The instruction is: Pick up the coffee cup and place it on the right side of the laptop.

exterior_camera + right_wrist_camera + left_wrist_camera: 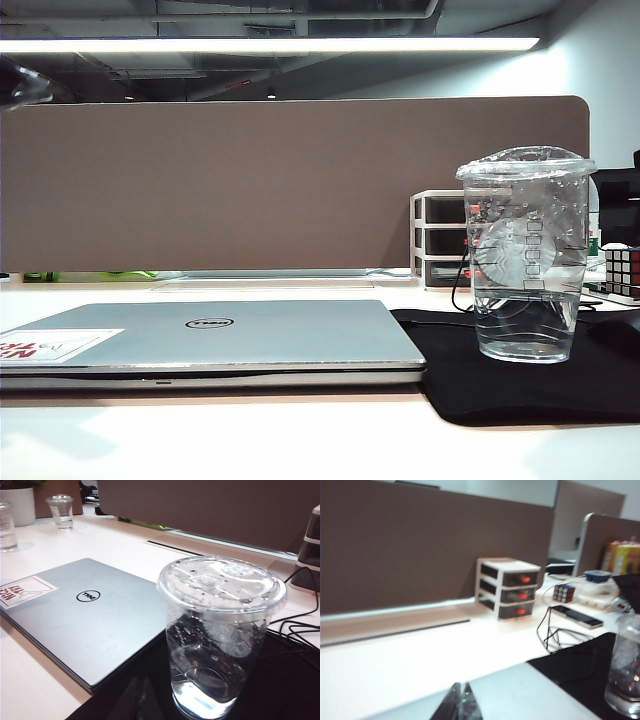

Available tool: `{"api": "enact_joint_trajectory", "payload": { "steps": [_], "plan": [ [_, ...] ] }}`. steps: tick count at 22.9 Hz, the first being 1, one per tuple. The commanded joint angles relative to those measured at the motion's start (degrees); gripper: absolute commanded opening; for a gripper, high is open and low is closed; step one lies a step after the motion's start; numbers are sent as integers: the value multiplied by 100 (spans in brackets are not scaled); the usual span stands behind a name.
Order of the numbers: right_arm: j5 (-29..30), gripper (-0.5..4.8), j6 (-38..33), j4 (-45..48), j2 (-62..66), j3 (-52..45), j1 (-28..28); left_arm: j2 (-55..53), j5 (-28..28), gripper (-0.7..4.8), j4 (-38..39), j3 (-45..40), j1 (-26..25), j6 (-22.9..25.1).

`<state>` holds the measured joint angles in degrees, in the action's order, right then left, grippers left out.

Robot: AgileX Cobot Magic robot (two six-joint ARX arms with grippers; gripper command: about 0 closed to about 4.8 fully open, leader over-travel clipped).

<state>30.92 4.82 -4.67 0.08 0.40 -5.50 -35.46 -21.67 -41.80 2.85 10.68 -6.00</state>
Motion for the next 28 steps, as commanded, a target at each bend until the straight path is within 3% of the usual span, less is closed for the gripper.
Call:
{"api": "enact_joint_trajectory", "payload": {
  "steps": [1,6,9,11,23,28],
  "plan": [
    [-188,-1,24,61,-11,-28,0,498,223,-5,608,13,-2,280],
    [-767,-1,293,76,-11,-28,0,1685,326,-5,1762,13,-4,306],
    [-1738,-1,332,291,-11,-28,0,2907,1259,-5,3198,13,-2,605],
    [-2142,-1,341,422,-11,-26,0,3493,1495,-5,3759,13,-2,627],
    [-2483,-1,575,739,-11,-28,15,3534,1943,-5,3851,11,-7,1038],
    [-2481,-1,573,754,-11,-28,33,3534,1947,-6,3327,-245,-15,1032]
  ]
}}
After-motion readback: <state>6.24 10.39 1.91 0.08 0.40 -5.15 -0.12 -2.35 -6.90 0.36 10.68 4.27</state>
